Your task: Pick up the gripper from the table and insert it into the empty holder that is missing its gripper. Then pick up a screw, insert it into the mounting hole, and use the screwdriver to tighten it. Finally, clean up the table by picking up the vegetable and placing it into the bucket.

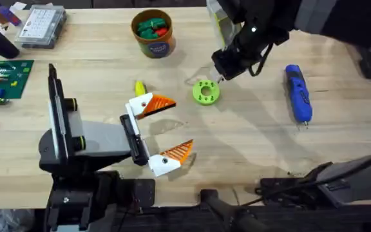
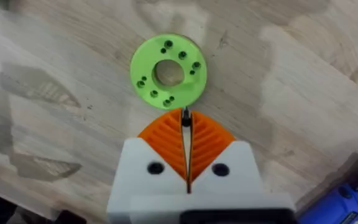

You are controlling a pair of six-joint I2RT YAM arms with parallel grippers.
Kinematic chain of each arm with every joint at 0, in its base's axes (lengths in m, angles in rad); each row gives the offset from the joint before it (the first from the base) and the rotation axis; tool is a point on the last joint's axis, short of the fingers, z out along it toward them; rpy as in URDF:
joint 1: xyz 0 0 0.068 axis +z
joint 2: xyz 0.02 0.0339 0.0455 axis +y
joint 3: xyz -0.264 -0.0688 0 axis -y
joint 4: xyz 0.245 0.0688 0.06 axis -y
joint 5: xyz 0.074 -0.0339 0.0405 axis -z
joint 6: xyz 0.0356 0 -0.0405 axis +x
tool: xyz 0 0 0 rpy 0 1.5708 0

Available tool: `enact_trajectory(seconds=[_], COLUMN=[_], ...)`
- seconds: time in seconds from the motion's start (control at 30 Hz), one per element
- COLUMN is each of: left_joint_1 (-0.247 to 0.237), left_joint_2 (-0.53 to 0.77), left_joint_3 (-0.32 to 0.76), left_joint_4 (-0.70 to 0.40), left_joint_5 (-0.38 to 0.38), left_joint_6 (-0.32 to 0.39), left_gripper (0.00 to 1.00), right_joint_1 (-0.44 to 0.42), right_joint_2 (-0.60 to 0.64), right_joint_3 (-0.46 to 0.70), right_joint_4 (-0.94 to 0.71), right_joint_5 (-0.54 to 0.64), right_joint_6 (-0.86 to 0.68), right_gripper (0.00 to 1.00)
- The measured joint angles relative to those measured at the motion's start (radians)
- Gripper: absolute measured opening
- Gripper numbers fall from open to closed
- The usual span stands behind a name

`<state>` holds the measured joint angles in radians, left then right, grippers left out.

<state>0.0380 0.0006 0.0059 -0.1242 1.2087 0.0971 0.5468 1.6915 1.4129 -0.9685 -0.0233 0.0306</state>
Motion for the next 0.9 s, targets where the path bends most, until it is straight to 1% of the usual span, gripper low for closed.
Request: enact_trajectory(seconds=[0.17,0.33,0.67,0.9], left_joint_1=[0.000,0.000,0.000,0.000], left_joint_2=[0.000,0.000,0.000,0.000], left_joint_3=[0.000,0.000,0.000,0.000], left_joint_4=[0.000,0.000,0.000,0.000], left_joint_5=[0.000,0.000,0.000,0.000], left_joint_6=[0.000,0.000,0.000,0.000], left_gripper=[0.988,0.988,0.988,0.988], right_joint_1=[0.000,0.000,0.005,0.057], right_joint_2=[0.001,0.001,0.004,0.004], right_joint_3=[0.028,0.114,0.343,0.515], right_joint_4=[-0.044,-0.129,-0.334,-0.406], right_joint_5=[0.000,0.000,0.000,0.000], right_joint_6=[0.000,0.000,-0.001,0.000], right_gripper=[0.003,0.003,0.003,0.003])
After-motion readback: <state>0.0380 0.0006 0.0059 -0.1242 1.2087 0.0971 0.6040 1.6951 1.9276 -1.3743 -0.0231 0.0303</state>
